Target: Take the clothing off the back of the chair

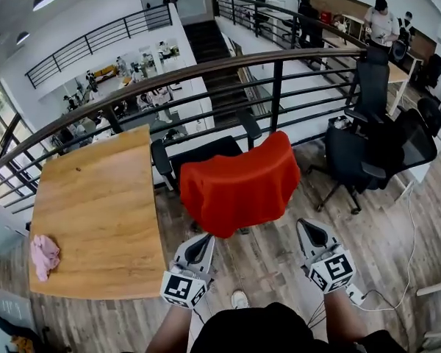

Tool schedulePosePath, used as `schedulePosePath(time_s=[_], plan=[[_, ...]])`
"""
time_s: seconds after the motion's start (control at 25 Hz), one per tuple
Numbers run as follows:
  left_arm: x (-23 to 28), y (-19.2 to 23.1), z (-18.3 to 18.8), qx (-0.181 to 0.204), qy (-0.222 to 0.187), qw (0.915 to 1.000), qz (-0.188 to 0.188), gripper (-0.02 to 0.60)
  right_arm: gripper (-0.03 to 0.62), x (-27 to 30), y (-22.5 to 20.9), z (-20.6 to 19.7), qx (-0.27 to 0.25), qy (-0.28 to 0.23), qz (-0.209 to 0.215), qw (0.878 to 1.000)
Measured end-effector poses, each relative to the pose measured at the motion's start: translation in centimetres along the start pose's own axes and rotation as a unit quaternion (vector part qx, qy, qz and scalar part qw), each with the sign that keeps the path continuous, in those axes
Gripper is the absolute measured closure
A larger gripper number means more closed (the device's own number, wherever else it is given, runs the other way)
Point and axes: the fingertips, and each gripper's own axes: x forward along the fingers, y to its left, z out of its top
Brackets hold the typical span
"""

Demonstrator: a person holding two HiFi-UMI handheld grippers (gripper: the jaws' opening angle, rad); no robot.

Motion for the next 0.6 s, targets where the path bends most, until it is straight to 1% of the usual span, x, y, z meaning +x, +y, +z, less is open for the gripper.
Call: schedulePosePath(time_s=[0.2, 0.4, 0.48, 0.6], plan=[[0.3, 2.6, 0.5, -0.005, 0.0, 0.9996, 0.028, 0.565, 0.586, 1.4, -2.2, 0.6, 0.003, -0.002, 0.002, 1.0], [1.6, 5.1, 0.4, 0.004, 0.01, 0.9978, 0.066, 0.566, 0.586, 3.1, -6.4, 0.2, 0.014, -0.002, -0.007, 1.0], [2.1, 5.8, 0.7, 0.009, 0.012, 0.9963, 0.084, 0.565, 0.586, 3.9, -8.0, 0.0, 0.02, -0.001, 0.0, 1.0], [2.8, 6.6, 0.9, 0.009, 0.019, 0.9933, 0.114, 0.565, 0.586, 5.6, -10.0, 0.2, 0.013, -0.002, 0.022, 1.0]])
